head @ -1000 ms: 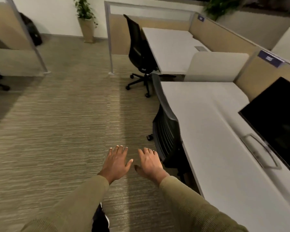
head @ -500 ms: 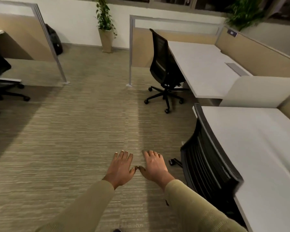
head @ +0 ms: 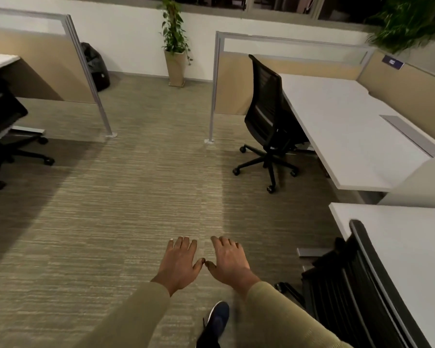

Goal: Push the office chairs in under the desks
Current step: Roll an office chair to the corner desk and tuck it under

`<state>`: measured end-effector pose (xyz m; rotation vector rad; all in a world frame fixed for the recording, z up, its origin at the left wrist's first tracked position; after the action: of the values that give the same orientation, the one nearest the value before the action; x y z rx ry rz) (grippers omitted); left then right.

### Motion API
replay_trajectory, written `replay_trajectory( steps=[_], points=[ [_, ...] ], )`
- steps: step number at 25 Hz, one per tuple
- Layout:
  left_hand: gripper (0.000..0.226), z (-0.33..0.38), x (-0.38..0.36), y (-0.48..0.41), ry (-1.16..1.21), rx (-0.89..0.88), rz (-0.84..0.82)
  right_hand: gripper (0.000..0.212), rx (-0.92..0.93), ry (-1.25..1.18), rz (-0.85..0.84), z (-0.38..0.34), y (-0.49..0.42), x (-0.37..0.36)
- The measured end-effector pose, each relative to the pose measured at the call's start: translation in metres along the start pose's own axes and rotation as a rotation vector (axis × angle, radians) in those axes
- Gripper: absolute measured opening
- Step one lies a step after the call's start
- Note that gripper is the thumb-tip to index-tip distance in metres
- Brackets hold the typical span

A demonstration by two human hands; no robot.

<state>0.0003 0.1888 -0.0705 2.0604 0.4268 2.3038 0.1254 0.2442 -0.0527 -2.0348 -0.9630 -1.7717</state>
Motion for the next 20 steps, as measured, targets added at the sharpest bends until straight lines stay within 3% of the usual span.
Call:
replay_trajectory(
  steps=[9,20],
  points=[
    [0.073,-0.027,0.063,-0.206,0.0,0.015,-0.035,0.076,-0.052,0.002,-0.015,0.097,-0.199,0.078],
    [0.072,-0.099,0.121,-0.446,0.011,-0.008,0.031,0.076,-0.015,0.074,0.001,0.125,-0.437,0.148]
  ],
)
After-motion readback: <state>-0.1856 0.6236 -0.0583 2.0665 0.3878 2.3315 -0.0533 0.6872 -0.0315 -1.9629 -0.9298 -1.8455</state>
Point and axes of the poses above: each hand's wrist, its own y-axis away from the middle knuckle, its own x-axis out of the back of the hand, z = x × y, the point moved 7 cm from there along -y, towards the middle knuckle, and after that the axes turned 2 degrees about x, right-handed, at the moved point
